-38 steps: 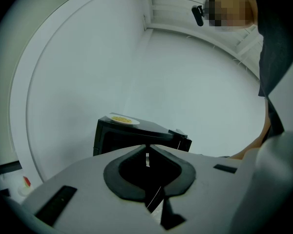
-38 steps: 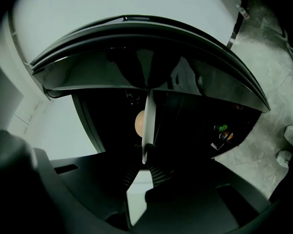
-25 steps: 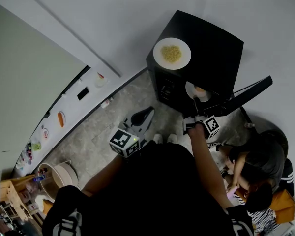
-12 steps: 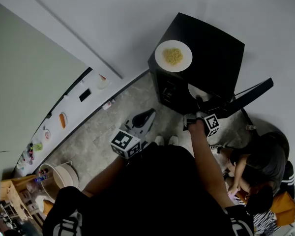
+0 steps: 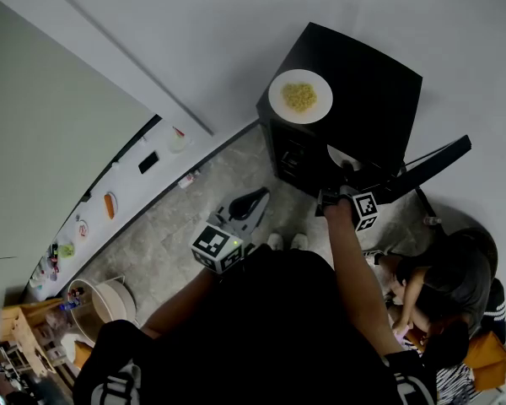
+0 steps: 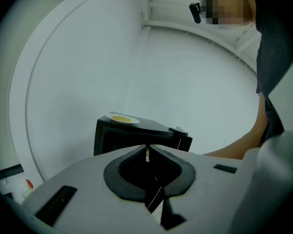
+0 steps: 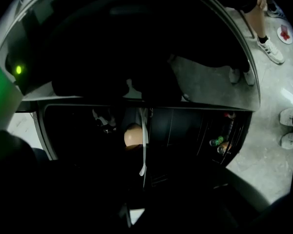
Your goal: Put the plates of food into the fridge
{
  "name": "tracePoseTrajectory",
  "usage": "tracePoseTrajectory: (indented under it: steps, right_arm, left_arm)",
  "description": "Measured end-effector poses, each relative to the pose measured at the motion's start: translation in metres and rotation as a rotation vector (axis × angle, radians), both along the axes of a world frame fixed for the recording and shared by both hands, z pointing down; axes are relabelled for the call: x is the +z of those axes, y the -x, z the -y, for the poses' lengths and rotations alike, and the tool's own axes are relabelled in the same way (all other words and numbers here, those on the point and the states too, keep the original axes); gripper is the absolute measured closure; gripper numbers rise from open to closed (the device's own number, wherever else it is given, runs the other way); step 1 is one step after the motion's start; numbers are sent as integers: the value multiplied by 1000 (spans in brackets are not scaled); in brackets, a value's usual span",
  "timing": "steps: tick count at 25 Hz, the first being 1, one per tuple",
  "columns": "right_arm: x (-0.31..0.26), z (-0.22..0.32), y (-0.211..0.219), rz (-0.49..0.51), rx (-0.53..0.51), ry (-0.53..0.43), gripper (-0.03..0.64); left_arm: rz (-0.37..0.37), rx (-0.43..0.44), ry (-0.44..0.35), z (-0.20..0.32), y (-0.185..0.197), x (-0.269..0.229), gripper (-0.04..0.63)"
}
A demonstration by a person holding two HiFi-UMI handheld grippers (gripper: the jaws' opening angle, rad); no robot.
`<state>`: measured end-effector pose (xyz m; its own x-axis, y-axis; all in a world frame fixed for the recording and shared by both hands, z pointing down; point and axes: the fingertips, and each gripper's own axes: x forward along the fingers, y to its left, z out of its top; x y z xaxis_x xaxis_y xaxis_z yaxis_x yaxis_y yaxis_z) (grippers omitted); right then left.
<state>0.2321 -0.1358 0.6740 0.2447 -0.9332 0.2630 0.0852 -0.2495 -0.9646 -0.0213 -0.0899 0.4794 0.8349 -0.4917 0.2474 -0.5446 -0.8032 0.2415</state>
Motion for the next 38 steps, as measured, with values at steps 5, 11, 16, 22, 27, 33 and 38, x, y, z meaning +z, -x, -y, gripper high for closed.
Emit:
tracePoseTrajectory:
  steps: [5,11,16,22,27,33,38]
  right_arm:
    - [1,5,-6,-18,42,0,583]
    - [1,10,-11,-34,79,-2,583]
    - [-5,16,-8,-35,87,-3,583]
    - [5,15,-12,-61,53,-8,581]
    - [-2,10,-6,-99,-14,-6,575]
    - [-11,-4,-4,-120,-50,-26,575]
    - [-21,-15,2,-143,-96,-67,583]
  left_arm:
    - [1,-4,-6,0,1,0,557]
    - [5,-11,0,1,3,1,557]
    - [7,-8,-7,3,3,-1,557]
    - [-4,1,-11,4,1,-2,557]
    - [-14,0,0,4,1,-1,557]
    - [-27,6,3,3,-3,-1,557]
    - [-39,10,6,-1,-8,-2,557]
